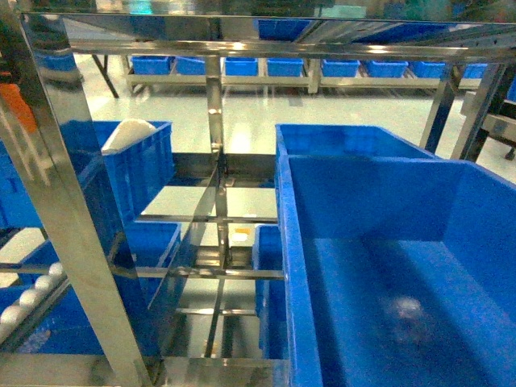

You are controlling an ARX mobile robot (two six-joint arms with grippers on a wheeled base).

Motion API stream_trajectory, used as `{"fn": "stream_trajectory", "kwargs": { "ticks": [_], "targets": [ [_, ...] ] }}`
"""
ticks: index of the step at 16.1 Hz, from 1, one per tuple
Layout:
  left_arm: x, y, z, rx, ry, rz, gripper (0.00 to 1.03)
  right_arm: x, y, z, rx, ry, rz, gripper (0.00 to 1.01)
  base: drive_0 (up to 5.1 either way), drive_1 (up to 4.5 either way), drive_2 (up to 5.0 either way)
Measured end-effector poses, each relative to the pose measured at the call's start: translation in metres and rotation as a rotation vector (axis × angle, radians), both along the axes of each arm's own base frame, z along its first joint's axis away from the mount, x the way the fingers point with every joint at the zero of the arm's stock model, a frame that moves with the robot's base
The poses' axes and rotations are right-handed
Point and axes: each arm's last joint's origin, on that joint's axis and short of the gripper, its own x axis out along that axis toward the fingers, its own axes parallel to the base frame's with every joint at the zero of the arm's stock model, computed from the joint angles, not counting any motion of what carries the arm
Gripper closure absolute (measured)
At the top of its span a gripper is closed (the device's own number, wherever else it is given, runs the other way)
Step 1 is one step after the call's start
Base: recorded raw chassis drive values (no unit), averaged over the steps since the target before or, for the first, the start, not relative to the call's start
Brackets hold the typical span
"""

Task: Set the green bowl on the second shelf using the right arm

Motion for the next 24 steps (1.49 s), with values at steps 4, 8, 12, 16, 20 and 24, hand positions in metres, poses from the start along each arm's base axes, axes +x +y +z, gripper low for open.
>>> {"fn": "stream_trajectory", "kwargs": {
  "ticks": [4,8,12,16,20,24],
  "targets": [
    [0.000,0.000,0.000,0.000,0.000,0.000,0.05,0.015,-0.002,-0.026,-0.062,0.018,-0.019,0.99,0.0,0.00,0.0],
    [0.000,0.000,0.000,0.000,0.000,0.000,0.05,0.040,0.006,-0.054,-0.187,0.023,0.009,0.99,0.0,0.00,0.0],
    [0.000,0.000,0.000,0.000,0.000,0.000,0.05,0.103,0.027,-0.093,-0.202,0.171,0.053,0.99,0.0,0.00,0.0],
    [0.000,0.000,0.000,0.000,0.000,0.000,0.05,0.168,0.040,-0.152,0.019,0.563,-0.074,0.99,0.0,0.00,0.0],
    [0.000,0.000,0.000,0.000,0.000,0.000,0.05,0.201,0.041,-0.163,0.150,0.605,-0.262,0.99,0.0,0.00,0.0],
    [0.000,0.000,0.000,0.000,0.000,0.000,0.05,0.190,0.038,-0.161,0.136,0.507,-0.289,0.64,0.0,0.00,0.0]
  ]
}}
